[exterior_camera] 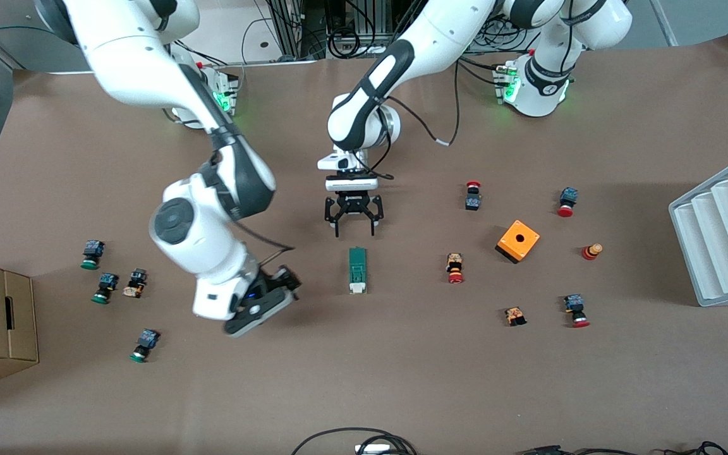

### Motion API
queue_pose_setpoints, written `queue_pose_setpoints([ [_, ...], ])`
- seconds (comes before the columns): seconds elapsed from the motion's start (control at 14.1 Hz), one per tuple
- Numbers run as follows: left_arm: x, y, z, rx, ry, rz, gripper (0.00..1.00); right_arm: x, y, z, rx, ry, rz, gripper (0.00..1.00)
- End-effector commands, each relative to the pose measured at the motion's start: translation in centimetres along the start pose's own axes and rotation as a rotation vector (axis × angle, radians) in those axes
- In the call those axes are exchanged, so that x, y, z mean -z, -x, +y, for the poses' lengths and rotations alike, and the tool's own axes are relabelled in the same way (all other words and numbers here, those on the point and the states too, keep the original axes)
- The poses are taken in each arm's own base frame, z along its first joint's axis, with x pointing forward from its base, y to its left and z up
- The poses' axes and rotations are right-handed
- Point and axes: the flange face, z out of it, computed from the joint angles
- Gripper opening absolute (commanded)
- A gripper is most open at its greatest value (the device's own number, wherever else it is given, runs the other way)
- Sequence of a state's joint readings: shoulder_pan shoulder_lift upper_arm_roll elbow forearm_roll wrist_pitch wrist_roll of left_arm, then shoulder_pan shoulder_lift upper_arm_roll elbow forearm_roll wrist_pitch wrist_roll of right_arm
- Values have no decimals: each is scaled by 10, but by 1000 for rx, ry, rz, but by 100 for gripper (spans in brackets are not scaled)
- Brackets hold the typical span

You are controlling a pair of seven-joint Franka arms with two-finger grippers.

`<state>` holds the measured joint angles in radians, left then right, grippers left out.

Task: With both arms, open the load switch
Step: 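Move the left gripper to the green switch while the right gripper follows, then grasp the switch base with the left gripper while the right gripper lowers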

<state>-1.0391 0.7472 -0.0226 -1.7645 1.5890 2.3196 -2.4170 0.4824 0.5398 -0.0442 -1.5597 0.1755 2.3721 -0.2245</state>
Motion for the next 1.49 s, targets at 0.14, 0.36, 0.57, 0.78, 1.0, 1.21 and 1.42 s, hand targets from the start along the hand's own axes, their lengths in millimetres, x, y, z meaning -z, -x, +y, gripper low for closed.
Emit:
queue_pose_setpoints([
  [0.14,-23,32,10,30,-6,110,99,-10,-6,-28,129,34,11,96],
  [0.36,-28,50,16,49,-13,141,95,-16,-6,-42,221,46,-1,96],
  [0.57,-30,59,16,32,-25,172,71,-17,-9,-57,315,47,22,96],
  [0.78,-33,60,13,-3,2,197,54,-28,-9,-69,400,49,32,96],
  [1.0,-34,63,11,16,1,202,47,-43,-7,-72,495,78,31,96],
  [1.21,-36,64,6,11,17,230,47,-46,-11,-78,528,97,35,96],
  [1.42,-36,65,3,4,15,228,48,-52,-12,-88,543,96,34,96],
])
